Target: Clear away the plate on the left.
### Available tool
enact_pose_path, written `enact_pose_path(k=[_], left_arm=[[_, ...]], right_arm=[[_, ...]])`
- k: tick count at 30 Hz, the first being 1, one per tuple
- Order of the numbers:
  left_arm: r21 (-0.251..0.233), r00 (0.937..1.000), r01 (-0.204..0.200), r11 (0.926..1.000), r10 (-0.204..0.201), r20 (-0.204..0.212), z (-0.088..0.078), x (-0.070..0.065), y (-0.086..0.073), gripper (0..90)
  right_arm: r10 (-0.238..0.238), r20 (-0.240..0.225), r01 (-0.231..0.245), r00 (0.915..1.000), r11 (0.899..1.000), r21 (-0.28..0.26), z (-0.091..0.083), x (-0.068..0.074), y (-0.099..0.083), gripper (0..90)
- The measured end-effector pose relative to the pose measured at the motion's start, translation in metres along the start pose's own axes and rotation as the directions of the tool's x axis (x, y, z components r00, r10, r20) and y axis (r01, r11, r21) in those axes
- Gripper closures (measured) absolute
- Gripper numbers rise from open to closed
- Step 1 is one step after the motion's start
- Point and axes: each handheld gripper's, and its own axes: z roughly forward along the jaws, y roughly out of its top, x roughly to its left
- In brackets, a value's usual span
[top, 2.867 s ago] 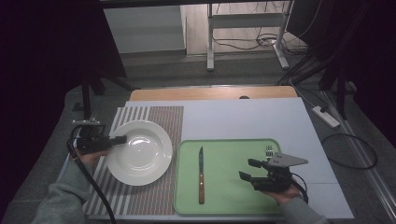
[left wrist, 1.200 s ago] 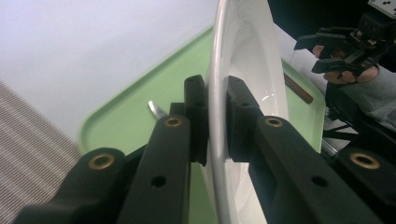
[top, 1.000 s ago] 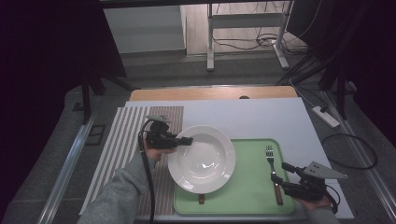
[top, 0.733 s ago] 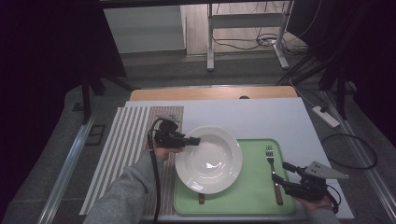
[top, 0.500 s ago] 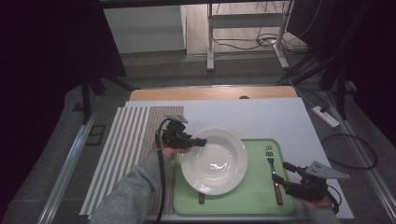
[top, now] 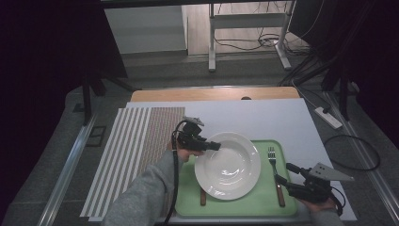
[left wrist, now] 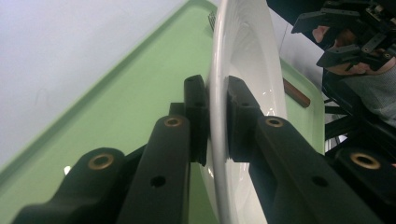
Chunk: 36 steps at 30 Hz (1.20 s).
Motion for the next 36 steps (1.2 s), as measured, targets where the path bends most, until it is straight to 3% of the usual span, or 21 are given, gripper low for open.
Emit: enact_pose_path(k=[13,18,20,24,29,33,36], left_arm=[[0.047,0.9991,0.023,0.9986,-0.025,0.035,0.032,0.003,0.003,80.9],[0.066,0.9997,0.007,0.9978,-0.008,0.022,0.038,0.004,0.009,80.7],[0.084,0.9999,0.0,0.9965,0.001,-0.011,0.04,0.004,0.011,79.6],[0.124,0.9995,0.008,0.9923,-0.004,-0.03,0.045,0.012,0.011,77.6],[0.152,0.9995,0.016,0.9883,-0.012,-0.03,0.051,0.018,0.009,75.4],[0.175,0.9996,0.026,0.9841,-0.027,0.004,0.061,0.022,0.007,73.8],[0.197,0.9998,0.013,0.9803,-0.011,-0.014,0.066,0.021,0.008,70.8]], right_arm=[[0.003,0.004,-0.003,1.0,1.0,-0.004,-0.001,-0.002,0.0,32.9],[0.005,0.002,-0.005,1.0,1.0,-0.002,-0.001,-0.002,0.0,32.9],[0.004,0.001,-0.004,1.0,1.0,-0.001,0.0,-0.001,0.0,33.0],[0.005,0.001,-0.005,1.0,1.0,0.002,0.0,-0.001,0.0,32.9],[0.008,0.0,-0.008,1.0,1.0,0.008,0.001,-0.002,-0.001,33.0],[0.007,-0.001,-0.007,1.0,1.0,0.008,0.001,-0.002,-0.001,32.9],[0.006,-0.002,-0.006,1.0,1.0,0.01,0.001,-0.002,-0.001,32.9]])
